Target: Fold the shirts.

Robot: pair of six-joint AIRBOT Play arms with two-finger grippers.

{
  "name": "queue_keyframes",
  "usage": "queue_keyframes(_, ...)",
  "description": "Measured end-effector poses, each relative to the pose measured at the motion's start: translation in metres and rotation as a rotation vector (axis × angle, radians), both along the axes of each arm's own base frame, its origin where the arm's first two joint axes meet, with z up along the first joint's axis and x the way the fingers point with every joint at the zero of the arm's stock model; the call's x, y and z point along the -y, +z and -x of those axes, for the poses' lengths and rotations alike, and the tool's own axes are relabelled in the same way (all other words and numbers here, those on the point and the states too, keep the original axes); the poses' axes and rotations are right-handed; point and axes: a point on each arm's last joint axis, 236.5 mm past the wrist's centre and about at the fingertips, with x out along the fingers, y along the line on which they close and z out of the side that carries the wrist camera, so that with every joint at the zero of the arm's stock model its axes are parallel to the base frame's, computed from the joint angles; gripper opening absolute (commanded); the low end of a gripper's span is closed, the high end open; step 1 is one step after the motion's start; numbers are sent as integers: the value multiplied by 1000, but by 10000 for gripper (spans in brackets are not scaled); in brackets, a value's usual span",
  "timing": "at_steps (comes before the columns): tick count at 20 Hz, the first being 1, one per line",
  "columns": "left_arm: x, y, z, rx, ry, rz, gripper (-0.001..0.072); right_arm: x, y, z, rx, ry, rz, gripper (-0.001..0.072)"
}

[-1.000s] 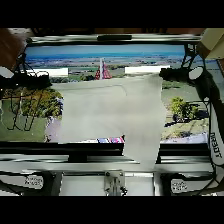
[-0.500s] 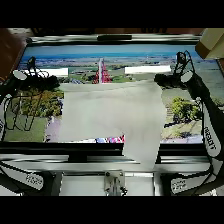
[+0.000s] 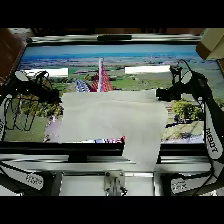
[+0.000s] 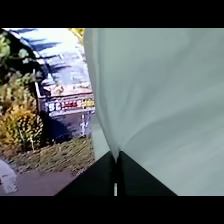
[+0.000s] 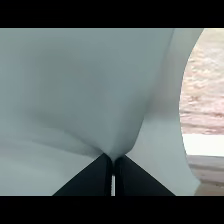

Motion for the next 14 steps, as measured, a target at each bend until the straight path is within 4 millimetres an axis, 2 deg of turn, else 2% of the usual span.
queue_keyframes(7, -4, -11, 12, -70, 7, 11, 32, 8, -8, 7, -43, -23, 31, 71)
queue_keyframes(8, -3, -12, 12, -75, 9, 12, 32, 9, -10, 9, -55, -23, 32, 85)
queue_keyframes(9, -2, -13, 12, -78, 8, 16, 33, 9, -12, 11, -67, -29, 31, 162)
queue_keyframes(10, 0, -13, 13, -85, 10, 23, 80, 9, -13, 13, -76, -38, 31, 352)
queue_keyframes(11, 3, -12, 14, -91, 10, 33, 331, 10, -13, 14, -82, -46, 32, 457)
queue_keyframes(12, 7, -10, 15, -98, 14, 51, 534, 10, -13, 16, -92, -52, 33, 457)
queue_keyframes(14, 13, -4, 21, -122, 20, 81, 525, 10, -5, 23, -108, -55, 31, 457)
